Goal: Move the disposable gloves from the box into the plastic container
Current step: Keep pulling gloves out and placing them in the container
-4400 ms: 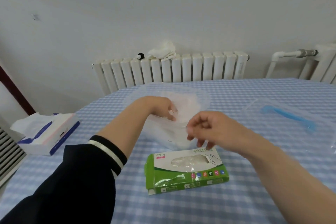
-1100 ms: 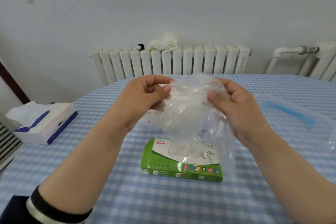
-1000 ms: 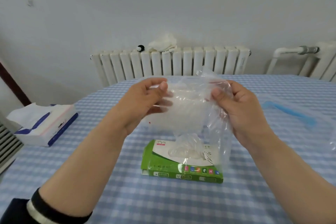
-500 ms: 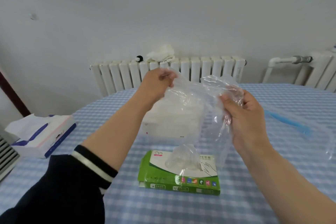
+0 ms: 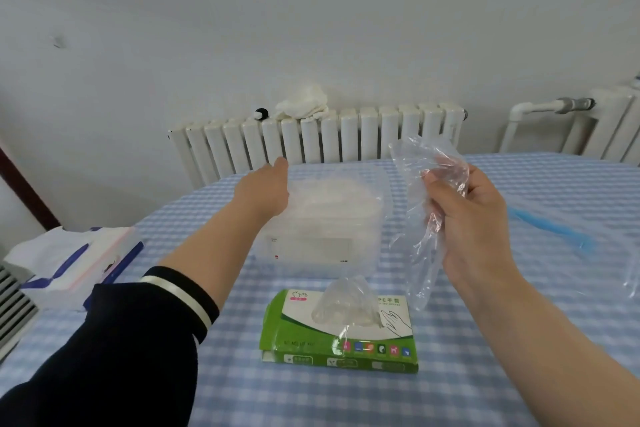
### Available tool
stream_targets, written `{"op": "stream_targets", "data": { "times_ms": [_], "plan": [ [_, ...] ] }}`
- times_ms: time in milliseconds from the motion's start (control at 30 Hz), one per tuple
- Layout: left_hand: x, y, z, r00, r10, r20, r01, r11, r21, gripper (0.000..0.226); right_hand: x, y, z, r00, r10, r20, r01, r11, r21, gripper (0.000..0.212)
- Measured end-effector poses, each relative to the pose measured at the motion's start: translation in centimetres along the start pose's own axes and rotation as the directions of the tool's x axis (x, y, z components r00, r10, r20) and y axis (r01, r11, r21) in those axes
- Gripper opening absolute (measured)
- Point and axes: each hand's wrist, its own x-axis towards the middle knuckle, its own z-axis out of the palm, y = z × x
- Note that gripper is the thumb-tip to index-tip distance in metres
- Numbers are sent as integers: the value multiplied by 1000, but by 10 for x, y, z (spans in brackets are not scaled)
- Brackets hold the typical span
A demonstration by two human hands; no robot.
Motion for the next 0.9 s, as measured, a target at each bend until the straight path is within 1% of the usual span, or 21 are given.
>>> {"op": "stream_targets", "data": {
  "times_ms": [67, 100, 133, 167, 200, 234, 300, 367, 434, 467, 500, 534, 567, 600, 634, 667, 701, 734, 801, 834, 901],
  "plan": [
    [-3, 3, -5, 986, 74, -147, -51, 986, 157, 39, 0, 0, -1, 1000, -7, 12, 7, 1000, -11, 14],
    [-4, 5, -10, 970, 123, -210, -84, 979, 185, 33, 0, 0, -1, 1000, -11, 16, 11, 1000, -15, 14],
    [-5, 9, -16, 965, 155, -210, -126, 981, 147, 25, 0, 0, -1, 1000, -13, 22, 13, 1000, -17, 14],
    [-6, 13, -23, 975, 178, -132, -174, 984, 38, 18, 0, 0, 0, 1000, -12, 29, 13, 1000, -16, 14],
    [-6, 17, -28, 978, 208, 18, -205, 974, -95, 14, 0, 0, 0, 999, -7, 37, 8, 1000, -15, 15],
    [-8, 23, -30, 947, 254, 195, -218, 957, -189, 15, -1, 0, 1, 999, 2, 51, -2, 1000, -10, 17],
    [-13, 31, -25, 833, 301, 464, -175, 940, -294, 24, -3, 1, 3, 995, 30, 96, -30, 1000, -1, 22],
    [-15, 32, -16, 774, 274, 571, -49, 925, -377, 34, -5, 0, 5, 985, 60, 160, -61, 998, 2, 31],
    [-16, 30, -13, 822, 268, 503, -26, 899, -437, 33, -7, -3, 6, 971, 72, 229, -80, 997, 24, 42],
    [-15, 29, -14, 883, 268, 385, -83, 897, -433, 31, -7, -3, 7, 963, 66, 260, -78, 996, 34, 45],
    [-15, 31, -18, 945, 253, 208, -156, 905, -396, 32, -7, -3, 6, 958, 54, 283, -66, 997, 35, 48],
    [-20, 36, -25, 973, 231, 1, -213, 900, -381, 36, -8, -2, 7, 952, 40, 304, -49, 999, 23, 49],
    [-28, 42, -35, 968, 198, -153, -246, 860, -448, 43, -9, -1, 8, 947, 24, 322, -25, 1000, -2, 50],
    [-36, 47, -46, 968, 175, -179, -248, 761, -599, 54, -10, 1, 9, 942, 13, 335, 1, 999, -39, 52],
    [-42, 54, -57, 975, 209, -72, -186, 601, -777, 67, -11, 2, 9, 939, 2, 343, 26, 997, -79, 54],
    [-48, 58, -68, 951, 300, 74, -85, 485, -870, 79, -13, 3, 10, 936, -4, 351, 47, 992, -116, 56],
    [-54, 64, -78, 909, 381, 167, -24, 449, -893, 84, -13, 4, 10, 932, -6, 364, 65, 987, -149, 58],
    [-58, 67, -81, 880, 434, 191, -38, 467, -883, 80, -15, 5, 11, 925, -1, 380, 76, 981, -180, 60],
    [-61, 72, -82, 880, 464, 101, -194, 546, -815, 45, -16, 7, 12, 915, 19, 403, 81, 970, -229, 63],
    [-62, 74, -82, 887, 461, 36, -253, 549, -796, 34, -16, 8, 11, 913, 25, 408, 86, 964, -250, 64],
    [-61, 76, -79, 883, 468, -50, -305, 488, -818, 38, -14, 10, 10, 919, 17, 393, 99, 957, -274, 63]
  ]
}}
